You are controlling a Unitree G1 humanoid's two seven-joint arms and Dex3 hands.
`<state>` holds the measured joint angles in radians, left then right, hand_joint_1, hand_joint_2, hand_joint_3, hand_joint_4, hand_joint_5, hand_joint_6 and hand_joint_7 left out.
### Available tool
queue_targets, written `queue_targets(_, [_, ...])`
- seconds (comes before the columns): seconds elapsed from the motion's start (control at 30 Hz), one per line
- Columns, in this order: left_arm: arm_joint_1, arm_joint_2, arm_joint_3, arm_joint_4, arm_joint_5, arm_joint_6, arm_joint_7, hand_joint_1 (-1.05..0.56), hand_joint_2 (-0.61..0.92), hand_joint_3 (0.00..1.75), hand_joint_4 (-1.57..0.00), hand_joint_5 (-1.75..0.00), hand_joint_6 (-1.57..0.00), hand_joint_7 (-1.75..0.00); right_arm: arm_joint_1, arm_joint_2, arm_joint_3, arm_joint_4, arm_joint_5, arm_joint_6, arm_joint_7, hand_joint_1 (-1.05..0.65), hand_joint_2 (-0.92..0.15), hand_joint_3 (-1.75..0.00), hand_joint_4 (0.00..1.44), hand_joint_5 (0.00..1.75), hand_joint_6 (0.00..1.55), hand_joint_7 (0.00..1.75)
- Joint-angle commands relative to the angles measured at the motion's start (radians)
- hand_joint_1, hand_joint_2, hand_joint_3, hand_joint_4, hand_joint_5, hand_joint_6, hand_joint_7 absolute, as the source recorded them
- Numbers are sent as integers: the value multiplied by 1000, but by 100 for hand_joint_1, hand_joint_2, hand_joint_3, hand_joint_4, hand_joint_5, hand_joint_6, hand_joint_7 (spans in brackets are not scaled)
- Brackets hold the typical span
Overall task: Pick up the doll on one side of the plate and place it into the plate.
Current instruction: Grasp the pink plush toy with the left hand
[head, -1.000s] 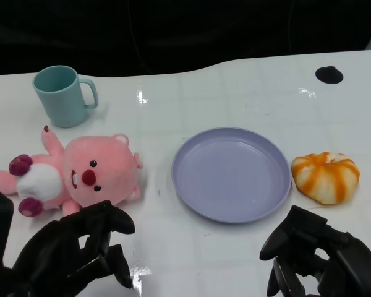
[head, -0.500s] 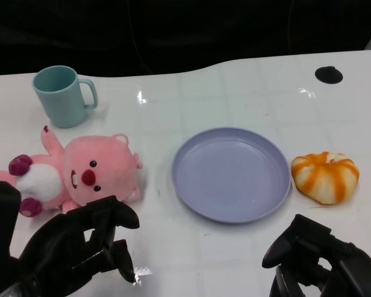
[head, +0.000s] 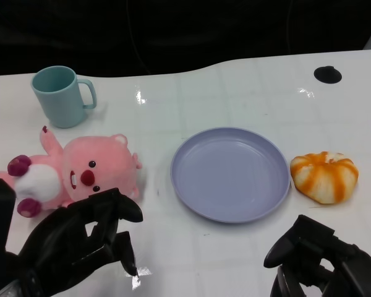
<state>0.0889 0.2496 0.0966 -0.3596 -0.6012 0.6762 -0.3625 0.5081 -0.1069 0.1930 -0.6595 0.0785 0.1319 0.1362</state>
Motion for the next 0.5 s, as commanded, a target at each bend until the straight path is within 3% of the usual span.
queue_targets(0.03, [0, -22, 42, -7, -40, -7, 8, -24, 50, 104, -70, -143, -68, -105, -2, -3, -4, -12, 0, 2, -3, -21, -55, -125, 63, 175, 50, 160])
queue_targets(0.27, [-17, -21, 84, -33, -51, -72, -15, -36, 71, 59, -63, -137, -65, -93, -5, 0, -5, -19, 8, 12, -4, -18, -55, -127, 63, 175, 49, 161])
queue_targets(0.4, [-40, -23, 105, -40, -56, -101, -3, -38, 75, 50, -63, -133, -64, -89, -11, -2, -15, -16, 19, 16, -1, -18, -54, -127, 63, 175, 49, 161])
queue_targets(0.5, [-73, 2, 114, -41, 6, -181, -5, -40, 80, 39, -57, -120, -57, -75, -23, 0, -23, -9, 32, 25, 1, -18, -55, -127, 62, 175, 48, 161])
